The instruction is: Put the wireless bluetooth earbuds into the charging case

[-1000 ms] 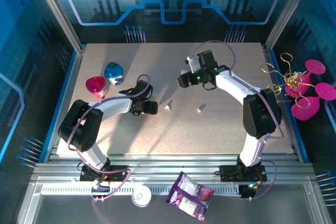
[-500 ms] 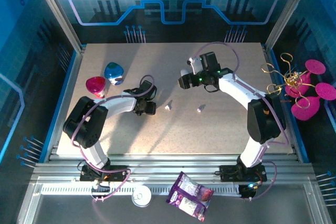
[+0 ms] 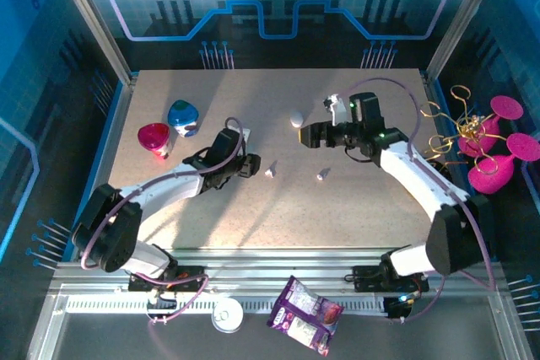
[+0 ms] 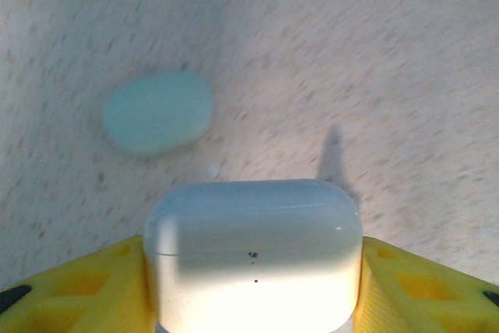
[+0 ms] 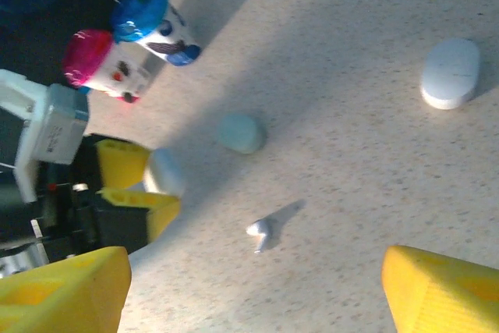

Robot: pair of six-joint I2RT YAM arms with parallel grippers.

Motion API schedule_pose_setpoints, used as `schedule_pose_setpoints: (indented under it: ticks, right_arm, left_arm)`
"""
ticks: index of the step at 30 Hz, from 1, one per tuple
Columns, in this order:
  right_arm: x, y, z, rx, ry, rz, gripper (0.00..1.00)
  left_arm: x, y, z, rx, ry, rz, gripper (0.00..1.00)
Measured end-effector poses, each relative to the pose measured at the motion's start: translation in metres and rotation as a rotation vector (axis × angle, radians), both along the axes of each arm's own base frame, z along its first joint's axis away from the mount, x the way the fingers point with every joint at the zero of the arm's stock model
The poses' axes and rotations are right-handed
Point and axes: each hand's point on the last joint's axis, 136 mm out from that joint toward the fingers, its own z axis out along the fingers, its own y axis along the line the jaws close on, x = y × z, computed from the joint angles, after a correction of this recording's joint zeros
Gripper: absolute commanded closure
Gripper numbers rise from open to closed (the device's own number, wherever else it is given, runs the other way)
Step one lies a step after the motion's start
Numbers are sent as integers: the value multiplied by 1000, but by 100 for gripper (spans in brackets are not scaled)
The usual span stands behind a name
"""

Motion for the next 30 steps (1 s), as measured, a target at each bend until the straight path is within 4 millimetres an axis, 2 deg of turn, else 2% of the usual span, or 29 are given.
schedule_pose_setpoints:
  ticks: [3, 7, 12, 20, 27, 30]
  right_arm:
    - [-19, 2, 12, 51, 7, 2, 17]
    - [-44, 14, 19, 109, 42, 13, 18]
    - [-61, 27, 24, 177, 79, -5, 20]
    - [-71, 51, 26, 239, 134, 10, 34]
    - [-68, 63, 2, 212, 196, 20, 53]
    - [-66, 65, -2, 206, 195, 28, 59]
  left_arm:
    - [-2, -21, 16, -44, -111, -95, 45]
    - [-10, -47, 32, -97, -258, -227, 47]
    - [-22, -65, 45, -136, -417, -370, 47]
    - [-34, -84, 76, -162, -611, -502, 47]
    - [-41, -90, 94, -189, -670, -541, 47]
    - [-44, -90, 100, -197, -677, -550, 47]
